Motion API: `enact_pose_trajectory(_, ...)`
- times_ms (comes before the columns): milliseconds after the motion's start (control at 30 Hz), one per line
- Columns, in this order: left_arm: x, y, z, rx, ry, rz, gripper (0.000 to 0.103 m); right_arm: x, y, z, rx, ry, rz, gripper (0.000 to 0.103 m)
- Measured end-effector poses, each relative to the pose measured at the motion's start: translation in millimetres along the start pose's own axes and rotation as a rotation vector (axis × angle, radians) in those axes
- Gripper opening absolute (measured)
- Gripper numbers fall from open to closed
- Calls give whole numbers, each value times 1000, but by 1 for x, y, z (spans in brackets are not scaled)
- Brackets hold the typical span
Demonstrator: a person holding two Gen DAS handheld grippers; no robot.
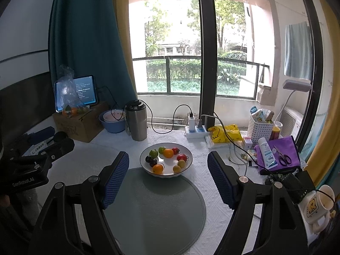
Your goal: Organize fruits
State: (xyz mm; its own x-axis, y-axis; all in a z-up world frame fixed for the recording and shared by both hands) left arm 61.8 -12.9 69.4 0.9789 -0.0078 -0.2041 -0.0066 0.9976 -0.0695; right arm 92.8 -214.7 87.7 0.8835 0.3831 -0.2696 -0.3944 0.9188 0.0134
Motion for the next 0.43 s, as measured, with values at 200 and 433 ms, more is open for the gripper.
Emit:
enact_pose_trajectory(200, 1, 0, 0, -1, 0, -2, 88, 0, 0, 0, 1, 1, 0, 79)
enact_pose_trajectory(433, 11, -3, -7, 4, 20, -19, 88, 6, -6, -2, 0, 9, -9, 79)
Point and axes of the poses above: each gripper's, at about its wrist camera, not at the fingertips, and x roughly the way its jaws point, y to its left, z to its top, the point moved 1 cm from there along x, roughly the way its jaws point, and after that the axes turned 10 degrees about -y, right-handed, at the moved point
